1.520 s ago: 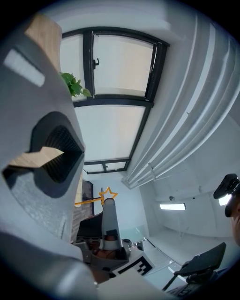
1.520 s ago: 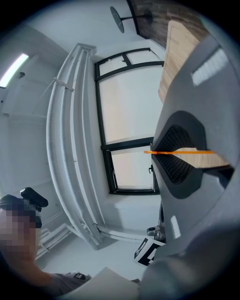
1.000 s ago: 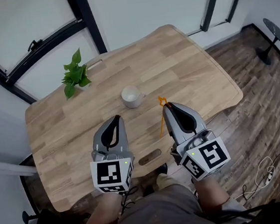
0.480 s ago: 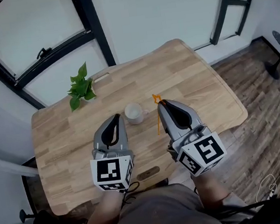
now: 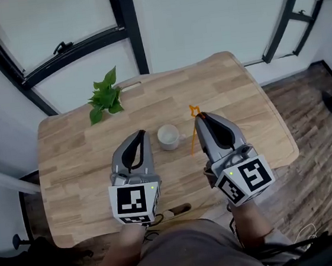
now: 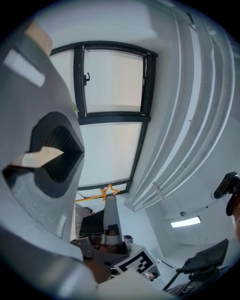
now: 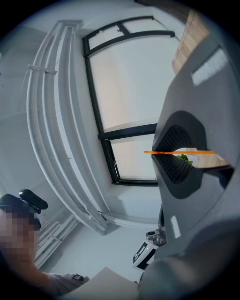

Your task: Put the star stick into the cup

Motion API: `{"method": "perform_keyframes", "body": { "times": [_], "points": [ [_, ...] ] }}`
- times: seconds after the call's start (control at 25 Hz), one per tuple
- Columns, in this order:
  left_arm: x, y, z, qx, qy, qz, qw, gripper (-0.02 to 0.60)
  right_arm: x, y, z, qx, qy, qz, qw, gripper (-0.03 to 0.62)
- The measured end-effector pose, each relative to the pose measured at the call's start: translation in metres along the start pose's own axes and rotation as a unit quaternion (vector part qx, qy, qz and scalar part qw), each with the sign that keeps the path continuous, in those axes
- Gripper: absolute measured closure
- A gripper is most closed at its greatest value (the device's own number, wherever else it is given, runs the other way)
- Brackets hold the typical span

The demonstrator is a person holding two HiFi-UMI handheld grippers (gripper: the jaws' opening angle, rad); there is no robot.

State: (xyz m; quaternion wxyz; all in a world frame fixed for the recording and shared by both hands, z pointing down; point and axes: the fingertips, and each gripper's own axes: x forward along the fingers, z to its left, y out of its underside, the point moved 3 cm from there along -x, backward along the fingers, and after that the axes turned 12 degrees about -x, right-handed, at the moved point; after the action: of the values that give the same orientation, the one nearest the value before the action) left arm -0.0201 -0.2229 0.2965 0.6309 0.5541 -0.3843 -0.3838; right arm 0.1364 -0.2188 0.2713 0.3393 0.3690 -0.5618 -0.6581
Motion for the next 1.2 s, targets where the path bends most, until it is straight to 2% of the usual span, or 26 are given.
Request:
{"method": "perform_keyframes", "body": {
  "times": [0.36, 0.76, 1.2],
  "points": [
    [0.014, 0.009, 0.032, -0.016, -0.019, 0.009, 0.9996, 0.581, 0.04, 0.01, 0.001, 0.001, -0.017, 0.013, 1.0, 0.551],
    [0.019, 0.019, 0.062, -0.03, -0.047, 0.02, 0.9982, 0.581, 0.08, 0.007, -0.01, 0.004, -0.014, -0.009, 1.0, 0.551],
    [0.027, 0.034, 0.085, -0.046, -0.065, 0.039, 0.9961, 0.581, 0.105, 0.038, -0.006, 0.009, -0.027, 0.017, 0.999, 0.551]
  ]
}}
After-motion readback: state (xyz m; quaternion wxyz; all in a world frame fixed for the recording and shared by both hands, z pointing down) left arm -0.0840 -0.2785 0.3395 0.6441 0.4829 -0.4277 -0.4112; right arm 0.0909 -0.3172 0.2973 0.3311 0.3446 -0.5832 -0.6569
